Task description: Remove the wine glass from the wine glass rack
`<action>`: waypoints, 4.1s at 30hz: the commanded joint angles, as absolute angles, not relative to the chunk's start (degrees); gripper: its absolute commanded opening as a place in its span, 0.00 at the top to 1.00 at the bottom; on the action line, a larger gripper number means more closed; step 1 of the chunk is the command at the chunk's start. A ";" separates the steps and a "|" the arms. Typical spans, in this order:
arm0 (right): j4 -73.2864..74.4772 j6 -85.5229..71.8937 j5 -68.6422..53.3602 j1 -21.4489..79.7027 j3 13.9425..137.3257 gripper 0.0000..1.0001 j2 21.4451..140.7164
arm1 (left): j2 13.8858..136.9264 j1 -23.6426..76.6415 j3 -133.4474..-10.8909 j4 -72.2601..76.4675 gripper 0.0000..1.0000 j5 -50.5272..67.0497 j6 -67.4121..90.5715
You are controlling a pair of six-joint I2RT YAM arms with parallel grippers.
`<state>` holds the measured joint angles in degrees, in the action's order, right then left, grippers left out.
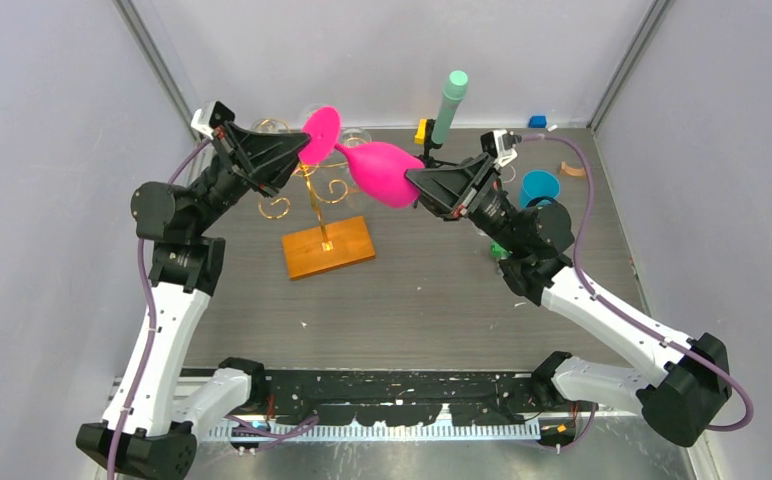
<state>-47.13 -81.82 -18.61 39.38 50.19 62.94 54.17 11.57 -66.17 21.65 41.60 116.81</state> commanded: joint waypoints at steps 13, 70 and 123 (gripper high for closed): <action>-26.09 -64.98 -13.72 39.90 58.92 1.00 52.87 | 50.62 11.91 -67.42 17.74 0.14 41.51 96.16; 56.18 -22.69 11.42 28.92 104.75 0.99 106.45 | 49.60 11.89 -83.38 -40.84 0.07 14.70 30.87; -1.00 -62.57 -23.93 28.60 89.06 0.35 90.42 | 47.50 11.87 -87.11 -44.76 0.05 3.85 25.62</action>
